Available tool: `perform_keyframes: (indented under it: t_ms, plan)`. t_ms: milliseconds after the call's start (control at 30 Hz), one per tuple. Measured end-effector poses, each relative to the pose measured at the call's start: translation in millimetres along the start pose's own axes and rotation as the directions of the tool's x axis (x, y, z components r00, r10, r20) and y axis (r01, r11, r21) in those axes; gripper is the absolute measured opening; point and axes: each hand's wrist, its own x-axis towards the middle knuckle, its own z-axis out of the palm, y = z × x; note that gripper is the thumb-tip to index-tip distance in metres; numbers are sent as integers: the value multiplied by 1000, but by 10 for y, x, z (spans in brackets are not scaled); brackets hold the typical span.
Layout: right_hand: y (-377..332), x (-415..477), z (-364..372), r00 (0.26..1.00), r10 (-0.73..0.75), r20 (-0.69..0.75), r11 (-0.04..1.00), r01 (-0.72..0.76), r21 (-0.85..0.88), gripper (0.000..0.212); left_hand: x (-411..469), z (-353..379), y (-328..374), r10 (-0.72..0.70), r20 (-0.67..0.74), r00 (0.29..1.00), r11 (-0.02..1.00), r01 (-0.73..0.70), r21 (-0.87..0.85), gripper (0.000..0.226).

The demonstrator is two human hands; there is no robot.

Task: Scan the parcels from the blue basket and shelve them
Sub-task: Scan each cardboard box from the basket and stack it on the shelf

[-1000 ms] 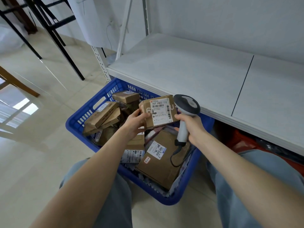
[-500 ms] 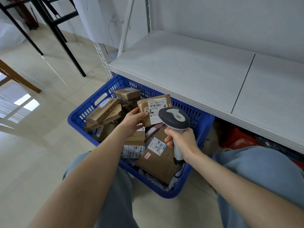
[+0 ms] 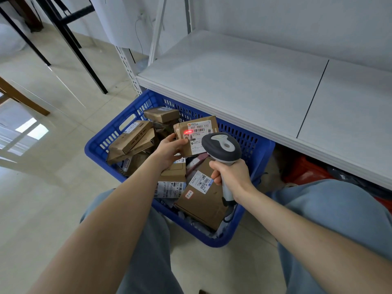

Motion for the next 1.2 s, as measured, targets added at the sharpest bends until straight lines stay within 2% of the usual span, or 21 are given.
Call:
perform_keyframes:
  t_ms: [300,500,600,733,900,1033,1200]
  plan:
    - [0,7,9,1000,-1,11,1000,1,-11,20,-9,1,-2,3,20,1000,1000,-3,21,69]
    - [26,46,15,1000,-4,9,1000,4,-2,21,-24,24,0,10,26,1000,1000,-10,14,75]
    - [13,92,-3,999,-29,-37,999,30,20,19,-38,24,11,13,32,999,999,-14,32,79]
    - [-117,191,-140,988,7,-156,971,30,237,4,-161,39,103,22,62,998,999,-24,31,67]
    - [-349,223,-332,983,38,-181,929,32,369,12,-468,85,383,47,145,988,998,-51,21,55]
    - [-657,30,-388,993,-76,-93,917,106,384,10,-822,196,724,119,233,965,989,-137,61,50]
    - [-1243,-400,-496,951,-275,-144,874,309,374,14,-1351,371,1283,284,200,938,955,-295,32,36]
